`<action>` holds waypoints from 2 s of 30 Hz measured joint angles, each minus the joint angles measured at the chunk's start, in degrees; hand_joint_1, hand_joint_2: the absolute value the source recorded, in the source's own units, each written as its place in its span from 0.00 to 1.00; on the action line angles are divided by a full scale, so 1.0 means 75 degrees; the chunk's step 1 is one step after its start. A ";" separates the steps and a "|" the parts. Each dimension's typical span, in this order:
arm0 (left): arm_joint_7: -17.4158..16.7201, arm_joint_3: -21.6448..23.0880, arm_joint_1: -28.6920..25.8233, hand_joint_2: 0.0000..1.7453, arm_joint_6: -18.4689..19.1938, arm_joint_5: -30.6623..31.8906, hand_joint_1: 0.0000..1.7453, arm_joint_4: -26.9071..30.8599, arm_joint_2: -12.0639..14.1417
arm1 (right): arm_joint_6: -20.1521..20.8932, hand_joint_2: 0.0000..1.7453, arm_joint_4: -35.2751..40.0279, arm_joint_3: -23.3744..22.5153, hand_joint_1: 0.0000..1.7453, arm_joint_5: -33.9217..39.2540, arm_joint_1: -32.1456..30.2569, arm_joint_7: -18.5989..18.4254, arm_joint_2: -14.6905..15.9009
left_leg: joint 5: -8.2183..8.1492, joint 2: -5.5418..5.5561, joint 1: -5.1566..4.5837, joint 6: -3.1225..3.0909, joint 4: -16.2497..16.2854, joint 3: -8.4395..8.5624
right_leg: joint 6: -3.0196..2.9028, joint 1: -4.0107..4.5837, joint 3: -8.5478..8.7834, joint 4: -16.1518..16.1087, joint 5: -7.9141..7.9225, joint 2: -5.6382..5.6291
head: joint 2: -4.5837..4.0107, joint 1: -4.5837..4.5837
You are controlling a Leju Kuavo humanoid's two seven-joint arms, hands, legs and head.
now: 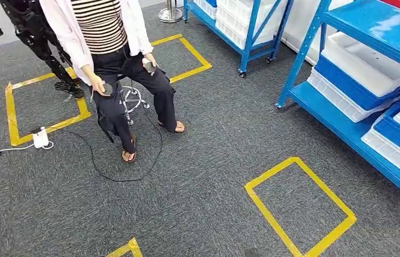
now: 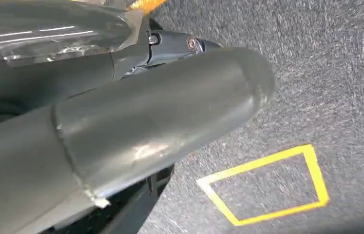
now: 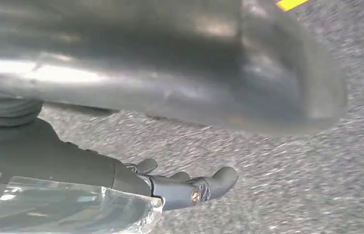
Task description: Take the parts from the cabinet and place them on the table.
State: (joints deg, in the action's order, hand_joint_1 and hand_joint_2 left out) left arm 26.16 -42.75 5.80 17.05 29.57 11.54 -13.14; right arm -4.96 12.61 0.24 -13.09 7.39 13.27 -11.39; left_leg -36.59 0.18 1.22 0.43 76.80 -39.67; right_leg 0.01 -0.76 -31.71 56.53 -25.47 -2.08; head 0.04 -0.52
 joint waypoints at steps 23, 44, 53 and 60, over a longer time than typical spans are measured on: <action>-0.0120 0.0047 0.0225 0.00 -0.0062 0.0038 0.00 0.0003 -0.0085 | 0.0015 0.00 0.0000 0.0006 0.00 -0.0120 0.0196 -0.0205 0.0091 | 0.1081 -0.0962 -0.0079 -0.0084 -0.2410 0.1114 | 0.0092 0.0194 -0.0118 0.0062 -0.0097 0.0548 | 0.0000 -0.0125; -0.0006 0.0120 0.0112 0.00 -0.0030 0.0090 0.00 0.0003 0.0035 | 0.0061 0.00 0.0000 0.0003 0.00 0.0032 0.0083 -0.0001 0.0038 | 0.1223 -0.0034 0.0023 -0.0319 -0.2343 0.0882 | 0.0359 -0.0028 -0.1325 0.2640 -0.1146 0.0173 | 0.0000 -0.0131; 0.0017 0.0125 0.0088 0.00 -0.0088 0.0064 0.00 0.0003 0.0058 | 0.0195 0.00 0.0000 -0.0006 0.00 -0.0073 0.0079 0.0607 0.0058 | 0.1136 -0.0102 -0.0020 -0.0299 -0.2320 0.0931 | 0.0344 0.0075 -0.0041 0.0166 -0.0134 0.0302 | 0.0000 -0.0125; 0.0250 0.0143 0.0083 0.00 -0.0370 0.0146 0.00 0.0003 0.0085 | 0.0452 0.00 0.0014 -0.0003 0.00 -0.0120 0.0175 0.1788 -0.0038 | 0.1205 -0.0101 0.0019 -0.0161 -0.2436 0.1001 | 0.0308 0.0114 -0.0055 0.0170 -0.0143 0.0288 | 0.0000 -0.0119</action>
State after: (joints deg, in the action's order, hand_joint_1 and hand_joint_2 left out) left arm 28.04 -41.68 6.43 14.27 30.67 11.56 -12.50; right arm -1.57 12.72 0.22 -13.99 8.70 26.68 -11.67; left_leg -27.55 -0.57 1.36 -0.77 58.53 -32.16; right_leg 2.32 0.10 -32.12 57.81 -26.55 0.07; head 0.04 -1.42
